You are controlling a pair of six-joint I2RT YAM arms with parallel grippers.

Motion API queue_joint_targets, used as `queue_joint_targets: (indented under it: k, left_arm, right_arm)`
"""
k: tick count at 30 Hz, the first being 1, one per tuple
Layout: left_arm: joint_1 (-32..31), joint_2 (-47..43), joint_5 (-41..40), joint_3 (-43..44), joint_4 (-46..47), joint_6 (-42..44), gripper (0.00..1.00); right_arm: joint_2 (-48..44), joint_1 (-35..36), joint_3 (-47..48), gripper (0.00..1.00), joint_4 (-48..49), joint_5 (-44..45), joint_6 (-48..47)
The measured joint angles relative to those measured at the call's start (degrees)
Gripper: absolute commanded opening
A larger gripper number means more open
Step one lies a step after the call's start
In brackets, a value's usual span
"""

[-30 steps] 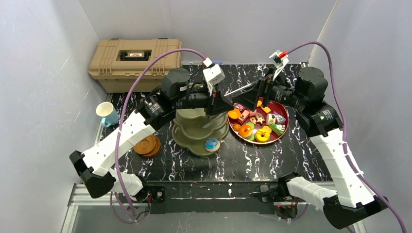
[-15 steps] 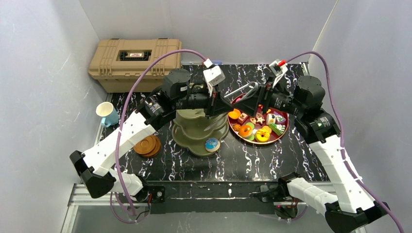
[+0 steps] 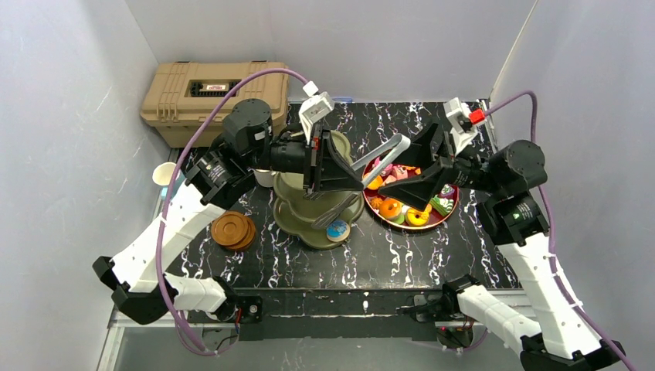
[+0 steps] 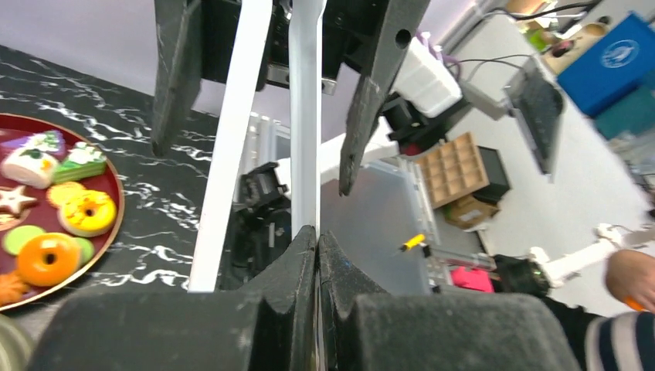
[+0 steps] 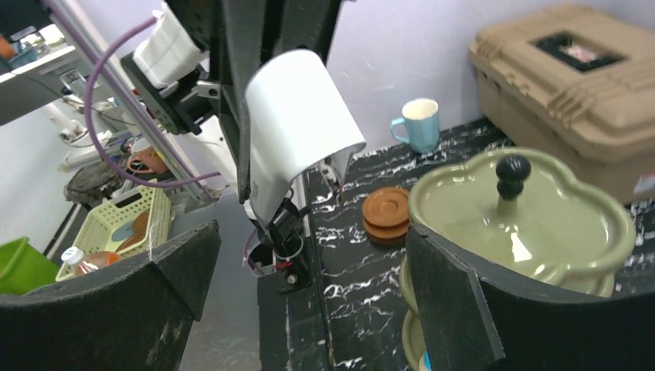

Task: Serve the afternoon tea
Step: Adjust the clamp.

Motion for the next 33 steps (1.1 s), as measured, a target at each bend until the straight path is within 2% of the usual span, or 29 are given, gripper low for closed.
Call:
queue_joint_targets:
  k: [8,17,20,24,28,33]
  left_arm:
    - [0.24,-0.46,5.49,0.0,2.97,-9.79,0.0]
    - [1.29,0.76,7.39,4.2,5.77,-15.96,0.0]
    - [1.4,0.55,7.69,4.92,6.88,-17.25,0.0]
    - [1.4,0.44,7.93,4.72,7.93,-19.12,0.0]
    - [1.4,0.92,8.11,4.59,10.12,-20.98,0.0]
    - [1.4,2.64,8.15,4.59,11.61,-22.49,0.0]
  right_arm:
    - [0.9,0.0,-2.64,0.98,21.29,-2.56,11.39]
    - [-0.66,0.02,-6.12,0.89,20.94,-2.56,9.6]
    - [-1.16,0.04,-8.09,0.82,22.47,-0.98,10.14]
    - [0.83,0.04,-11.23,0.75,34.12,3.39,17.18]
    - [4.76,0.2,-13.84,0.74,46.31,8.15,25.0]
    - [8.15,1.01,-14.08,0.74,53.57,11.39,30.32]
